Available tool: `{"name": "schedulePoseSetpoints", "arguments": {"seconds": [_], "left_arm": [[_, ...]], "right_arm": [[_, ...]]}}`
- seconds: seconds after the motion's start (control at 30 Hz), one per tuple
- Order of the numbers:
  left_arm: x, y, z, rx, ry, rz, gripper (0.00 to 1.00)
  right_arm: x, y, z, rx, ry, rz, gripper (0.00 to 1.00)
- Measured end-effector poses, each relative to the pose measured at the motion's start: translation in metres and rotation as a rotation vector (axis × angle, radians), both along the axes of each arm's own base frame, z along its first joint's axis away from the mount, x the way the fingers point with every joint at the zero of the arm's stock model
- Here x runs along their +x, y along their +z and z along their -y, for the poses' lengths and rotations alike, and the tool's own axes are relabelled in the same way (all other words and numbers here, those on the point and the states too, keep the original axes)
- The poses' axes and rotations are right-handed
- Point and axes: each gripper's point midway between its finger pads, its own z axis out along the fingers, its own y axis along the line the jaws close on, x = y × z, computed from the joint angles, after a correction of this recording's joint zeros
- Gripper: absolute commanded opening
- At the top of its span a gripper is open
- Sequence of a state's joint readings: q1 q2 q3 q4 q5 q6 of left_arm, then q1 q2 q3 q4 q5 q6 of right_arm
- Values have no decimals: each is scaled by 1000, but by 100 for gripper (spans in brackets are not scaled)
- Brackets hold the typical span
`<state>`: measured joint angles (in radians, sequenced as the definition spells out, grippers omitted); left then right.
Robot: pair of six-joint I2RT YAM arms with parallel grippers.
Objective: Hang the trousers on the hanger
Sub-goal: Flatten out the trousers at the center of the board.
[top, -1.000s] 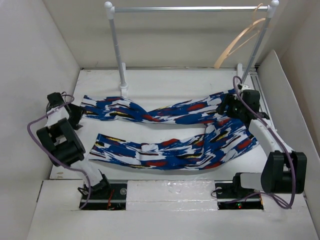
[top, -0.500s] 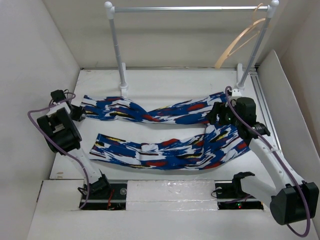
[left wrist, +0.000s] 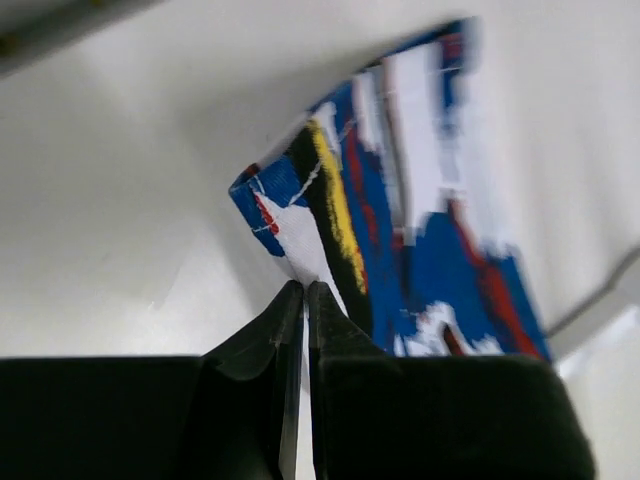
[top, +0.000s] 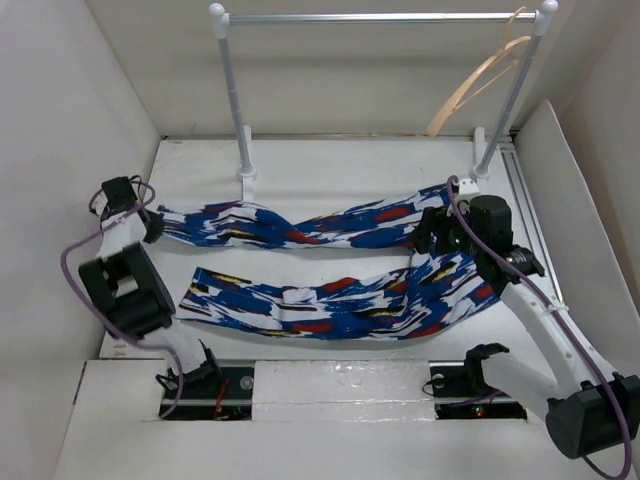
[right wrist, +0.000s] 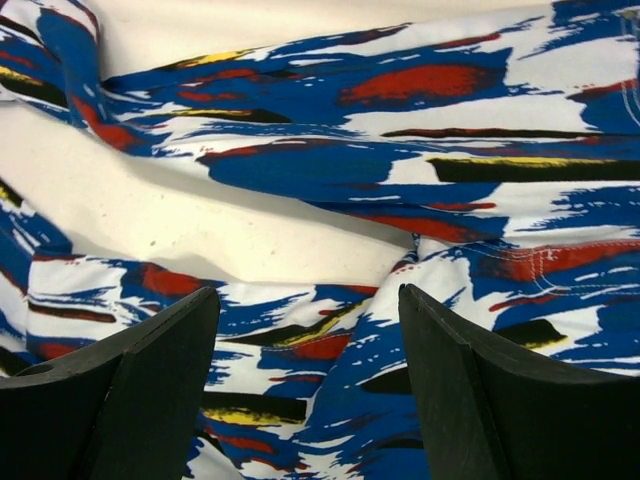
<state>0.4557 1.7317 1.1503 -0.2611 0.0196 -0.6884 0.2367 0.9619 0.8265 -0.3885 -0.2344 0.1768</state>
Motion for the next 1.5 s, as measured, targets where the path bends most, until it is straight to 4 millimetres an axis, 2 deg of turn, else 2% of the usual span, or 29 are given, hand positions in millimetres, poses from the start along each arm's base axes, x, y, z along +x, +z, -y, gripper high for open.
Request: {"name": "schedulePoseSetpoints", "arguments": {"seconds": [0.17,0.23,0.3,0.33,0.4,0.47,0.53,0.6,0.7,0.73,0.77,0.8,0.83,0.87,0.9,0.93,1.03,1.07,1.13,1.17,1.2,1.27,1.3,1.37,1.4,1.43,1.5], "left_arm": [[-53,92,1,199,61,155,0],[-78,114,0,252,98,205,0],[-97,113,-2,271,131,198,0],[-105,107,-2,271,142,176,9],[-115,86,-2,250,148,98,13],[-122,59,-1,215,142,1,36],[-133,35,5,178,129,-85,66],[-141,32,10,162,124,-113,76],[-137,53,10,185,122,-42,76],[-133,63,10,192,118,-7,76],[-127,72,10,201,112,21,77],[-118,80,9,214,103,48,77],[-107,86,10,222,83,71,77],[-94,84,14,218,52,72,77],[-82,79,20,210,17,65,77],[-69,73,26,202,-19,50,76],[-41,26,43,148,-112,-60,74],[-39,8,49,125,-133,-99,74],[-46,-22,58,83,-161,-178,72],[-50,-32,60,67,-166,-206,71],[-52,-39,61,57,-172,-224,70],[-47,-39,61,44,-179,-215,60],[-46,-39,60,45,-179,-213,47],[-33,-41,60,23,-196,-197,37],[-27,-42,59,16,-198,-196,26],[-18,-41,57,5,-197,-179,9],[2,-43,54,-14,-202,-157,5]], "right_arm": [[-4,1,-9,-4,41,7,78],[-4,-1,-9,-8,43,3,78],[-2,-6,-9,-15,45,-14,79],[0,-9,-9,-19,47,-25,80],[4,-13,-11,-27,49,-48,80],[9,-14,-12,-31,53,-59,81],[15,-11,-11,-32,49,-58,82],[20,-7,-8,-31,42,-51,81],[29,0,4,-28,3,-36,79],[30,0,8,-28,-7,-34,70],[32,1,11,-30,-15,-31,40],[33,1,13,-33,-19,-28,22],[34,1,14,-32,-25,-27,9],[36,0,15,-34,-31,-27,0],[38,-1,16,-36,-38,-27,0],[41,-3,18,-40,-49,-30,0],[58,-20,33,-61,-110,-60,25],[64,-29,42,-72,-142,-80,38],[76,-48,65,-90,-213,-124,50],[81,-57,80,-99,-260,-148,57],[86,-67,96,-112,-311,-172,59],[94,-82,129,-130,-405,-216,67],[97,-89,144,-138,-452,-237,72],[101,-98,171,-141,-530,-264,76],[100,-101,184,-133,-568,-276,76],[98,-103,194,-127,-599,-286,76],[95,-105,211,-107,-656,-298,76]]}}
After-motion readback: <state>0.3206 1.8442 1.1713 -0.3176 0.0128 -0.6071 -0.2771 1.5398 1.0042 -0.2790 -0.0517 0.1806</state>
